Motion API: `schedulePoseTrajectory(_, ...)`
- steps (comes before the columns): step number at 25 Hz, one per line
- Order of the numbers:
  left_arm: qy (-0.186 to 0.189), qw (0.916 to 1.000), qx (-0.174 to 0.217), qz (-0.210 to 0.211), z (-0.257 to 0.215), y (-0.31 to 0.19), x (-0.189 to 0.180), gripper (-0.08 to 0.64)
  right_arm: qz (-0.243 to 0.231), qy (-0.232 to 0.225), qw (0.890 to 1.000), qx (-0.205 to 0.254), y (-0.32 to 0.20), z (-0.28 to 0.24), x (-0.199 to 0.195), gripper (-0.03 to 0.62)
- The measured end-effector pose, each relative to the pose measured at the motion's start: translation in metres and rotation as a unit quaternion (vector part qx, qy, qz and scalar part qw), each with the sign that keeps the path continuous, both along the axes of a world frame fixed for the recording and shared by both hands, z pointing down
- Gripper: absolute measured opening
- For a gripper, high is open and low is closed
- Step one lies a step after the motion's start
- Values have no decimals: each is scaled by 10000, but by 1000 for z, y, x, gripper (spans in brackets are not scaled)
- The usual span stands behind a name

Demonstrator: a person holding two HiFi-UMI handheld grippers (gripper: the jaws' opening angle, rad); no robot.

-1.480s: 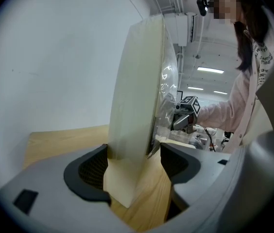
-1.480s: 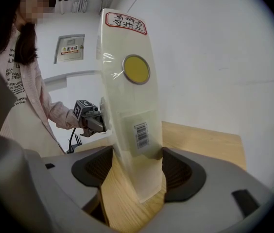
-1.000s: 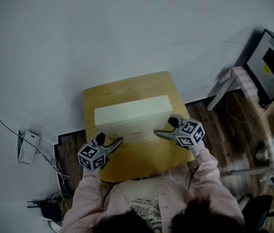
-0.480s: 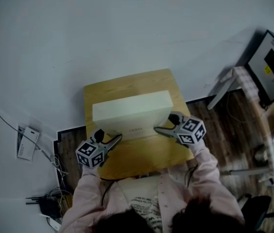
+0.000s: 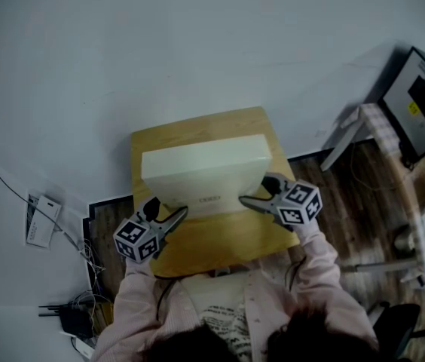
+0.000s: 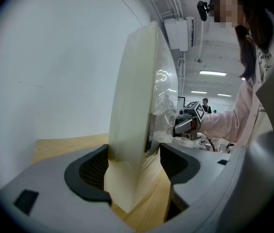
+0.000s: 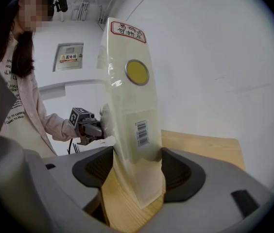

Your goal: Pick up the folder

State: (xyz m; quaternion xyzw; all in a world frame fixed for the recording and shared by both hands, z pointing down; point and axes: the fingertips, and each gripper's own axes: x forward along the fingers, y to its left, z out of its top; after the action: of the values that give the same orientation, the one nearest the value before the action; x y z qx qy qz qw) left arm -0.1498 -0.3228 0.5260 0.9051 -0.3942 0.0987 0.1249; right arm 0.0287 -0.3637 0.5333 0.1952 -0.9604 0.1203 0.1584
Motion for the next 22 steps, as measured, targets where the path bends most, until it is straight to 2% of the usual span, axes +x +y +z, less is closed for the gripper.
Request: schedulePoseTrajectory(22,134,9991,308,-245,-54,23,14,330,145,-339,9993,-105,23,-52,15,327)
